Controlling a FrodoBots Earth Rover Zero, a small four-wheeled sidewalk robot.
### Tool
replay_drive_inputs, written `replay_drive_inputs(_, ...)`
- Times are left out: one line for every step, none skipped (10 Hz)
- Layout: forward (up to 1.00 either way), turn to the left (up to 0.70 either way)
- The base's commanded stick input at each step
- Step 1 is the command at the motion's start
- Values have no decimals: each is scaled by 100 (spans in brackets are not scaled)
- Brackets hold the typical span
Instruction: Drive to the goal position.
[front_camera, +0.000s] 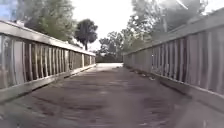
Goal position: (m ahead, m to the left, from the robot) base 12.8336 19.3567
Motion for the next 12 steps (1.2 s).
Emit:
replay_drive_inputs(85,0)
replay_drive_inputs(85,0)
replay_drive_inputs(85,0)
replay_drive_inputs(85,0)
replay_drive_inputs(85,0)
replay_drive_inputs(85,0)
replay_drive_inputs(85,0)
replay_drive_inputs(85,0)
replay_drive_inputs(85,0)
replay_drive_inputs(85,0)
replay_drive_inputs(85,0)
replay_drive_inputs(85,0)
